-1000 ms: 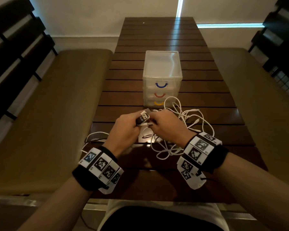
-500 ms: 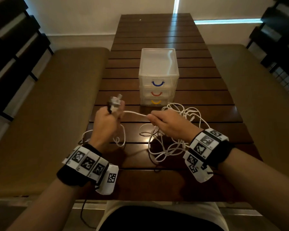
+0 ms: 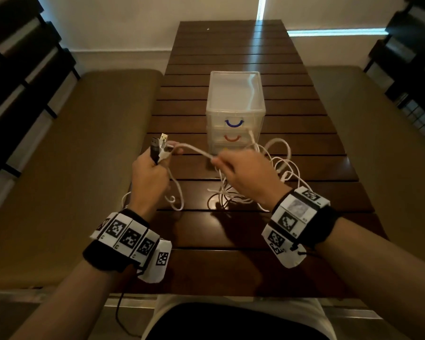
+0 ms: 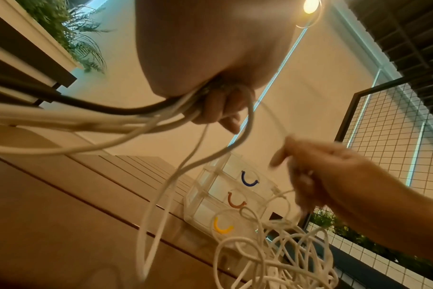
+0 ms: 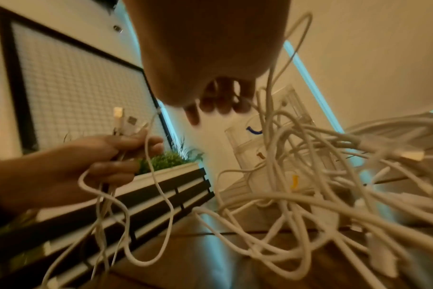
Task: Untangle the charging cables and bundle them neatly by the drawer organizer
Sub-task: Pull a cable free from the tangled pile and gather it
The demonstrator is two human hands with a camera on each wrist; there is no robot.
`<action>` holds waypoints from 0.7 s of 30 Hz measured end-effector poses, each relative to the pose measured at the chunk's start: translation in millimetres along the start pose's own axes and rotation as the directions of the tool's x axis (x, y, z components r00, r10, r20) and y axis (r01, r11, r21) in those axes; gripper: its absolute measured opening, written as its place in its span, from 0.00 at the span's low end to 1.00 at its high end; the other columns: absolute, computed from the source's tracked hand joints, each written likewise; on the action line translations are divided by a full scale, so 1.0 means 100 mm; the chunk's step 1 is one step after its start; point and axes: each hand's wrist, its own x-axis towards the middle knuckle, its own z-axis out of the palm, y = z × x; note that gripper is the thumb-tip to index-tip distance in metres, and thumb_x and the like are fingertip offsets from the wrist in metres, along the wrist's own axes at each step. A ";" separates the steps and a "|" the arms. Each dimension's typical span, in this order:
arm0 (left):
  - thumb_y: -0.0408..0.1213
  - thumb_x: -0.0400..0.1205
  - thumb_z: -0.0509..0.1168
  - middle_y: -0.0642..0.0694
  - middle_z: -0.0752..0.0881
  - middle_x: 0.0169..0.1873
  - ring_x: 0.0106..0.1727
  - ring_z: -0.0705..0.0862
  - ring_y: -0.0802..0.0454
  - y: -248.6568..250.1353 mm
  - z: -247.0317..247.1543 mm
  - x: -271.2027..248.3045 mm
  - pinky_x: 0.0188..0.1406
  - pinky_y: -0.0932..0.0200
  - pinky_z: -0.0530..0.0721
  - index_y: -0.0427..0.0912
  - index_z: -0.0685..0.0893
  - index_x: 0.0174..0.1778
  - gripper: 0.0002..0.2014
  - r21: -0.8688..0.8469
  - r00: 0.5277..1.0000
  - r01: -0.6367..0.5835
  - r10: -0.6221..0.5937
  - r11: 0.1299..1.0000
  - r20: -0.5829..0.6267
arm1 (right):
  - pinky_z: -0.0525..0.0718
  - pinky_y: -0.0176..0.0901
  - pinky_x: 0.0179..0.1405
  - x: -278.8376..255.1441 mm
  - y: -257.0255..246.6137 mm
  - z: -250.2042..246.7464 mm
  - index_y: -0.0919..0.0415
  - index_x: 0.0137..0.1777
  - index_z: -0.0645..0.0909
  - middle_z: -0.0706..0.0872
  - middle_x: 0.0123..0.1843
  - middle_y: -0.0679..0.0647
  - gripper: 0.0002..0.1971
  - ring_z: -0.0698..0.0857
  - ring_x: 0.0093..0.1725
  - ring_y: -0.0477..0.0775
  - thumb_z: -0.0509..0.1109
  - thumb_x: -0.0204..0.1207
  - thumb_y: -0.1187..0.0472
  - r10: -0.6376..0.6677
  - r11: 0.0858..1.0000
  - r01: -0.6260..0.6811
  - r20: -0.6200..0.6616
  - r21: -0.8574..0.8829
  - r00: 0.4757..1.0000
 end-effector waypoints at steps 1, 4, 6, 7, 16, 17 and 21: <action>0.37 0.87 0.61 0.50 0.91 0.48 0.39 0.84 0.38 0.02 0.00 -0.03 0.46 0.39 0.84 0.56 0.88 0.53 0.12 0.018 1.000 -0.007 0.007 1.000 -0.008 | 0.85 0.51 0.35 -0.03 0.03 0.05 0.53 0.47 0.85 0.80 0.29 0.44 0.20 0.81 0.31 0.50 0.56 0.86 0.44 0.048 0.998 -0.044 0.087 -0.046 0.995; 0.26 0.85 0.60 0.50 0.88 0.60 0.52 0.86 0.55 -0.01 0.05 -0.13 0.59 0.53 0.84 0.48 0.84 0.67 0.19 0.063 0.986 -0.150 0.145 0.987 0.079 | 0.83 0.52 0.37 -0.06 0.03 0.11 0.52 0.44 0.85 0.82 0.29 0.45 0.19 0.82 0.34 0.53 0.58 0.86 0.44 0.096 0.992 -0.104 0.119 0.068 0.988; 0.18 0.80 0.60 0.53 0.85 0.65 0.63 0.83 0.62 -0.07 0.12 -0.19 0.65 0.60 0.81 0.51 0.81 0.70 0.28 0.130 0.938 -0.260 0.219 0.957 0.267 | 0.78 0.48 0.35 -0.04 -0.05 0.12 0.55 0.44 0.86 0.83 0.31 0.46 0.17 0.81 0.33 0.49 0.60 0.87 0.48 0.095 0.979 -0.122 0.164 0.165 0.982; 0.16 0.77 0.60 0.55 0.85 0.65 0.65 0.82 0.62 -0.10 0.15 -0.20 0.66 0.61 0.81 0.50 0.82 0.70 0.31 0.180 0.909 -0.311 0.237 0.933 0.342 | 0.75 0.47 0.33 -0.03 -0.09 0.13 0.56 0.44 0.86 0.83 0.32 0.46 0.16 0.80 0.32 0.45 0.61 0.86 0.50 0.095 0.971 -0.134 0.196 0.196 0.976; 0.27 0.80 0.65 0.55 0.81 0.37 0.37 0.79 0.55 -0.18 0.06 -0.18 0.37 0.56 0.75 0.49 0.84 0.41 0.11 0.372 0.833 -0.449 0.230 0.813 0.503 | 0.77 0.46 0.31 -0.16 0.07 0.04 0.57 0.38 0.83 0.83 0.29 0.50 0.20 0.80 0.29 0.47 0.63 0.84 0.44 0.025 0.990 -0.068 0.328 0.120 0.944; 0.27 0.80 0.67 0.54 0.83 0.38 0.38 0.80 0.52 -0.21 0.01 -0.15 0.38 0.53 0.78 0.50 0.85 0.42 0.11 0.356 0.853 -0.445 0.267 0.822 0.448 | 0.78 0.45 0.31 -0.17 0.09 0.02 0.57 0.39 0.84 0.83 0.29 0.50 0.20 0.80 0.28 0.46 0.62 0.85 0.44 0.012 0.988 -0.058 0.306 0.144 0.952; 0.28 0.80 0.64 0.52 0.84 0.36 0.40 0.84 0.53 -0.15 -0.10 -0.05 0.42 0.50 0.83 0.46 0.84 0.41 0.08 0.280 0.950 -0.310 0.284 0.909 0.130 | 0.80 0.46 0.34 -0.13 0.08 -0.02 0.60 0.43 0.82 0.81 0.30 0.49 0.18 0.79 0.28 0.45 0.58 0.88 0.51 -0.014 0.978 -0.037 0.237 0.207 0.971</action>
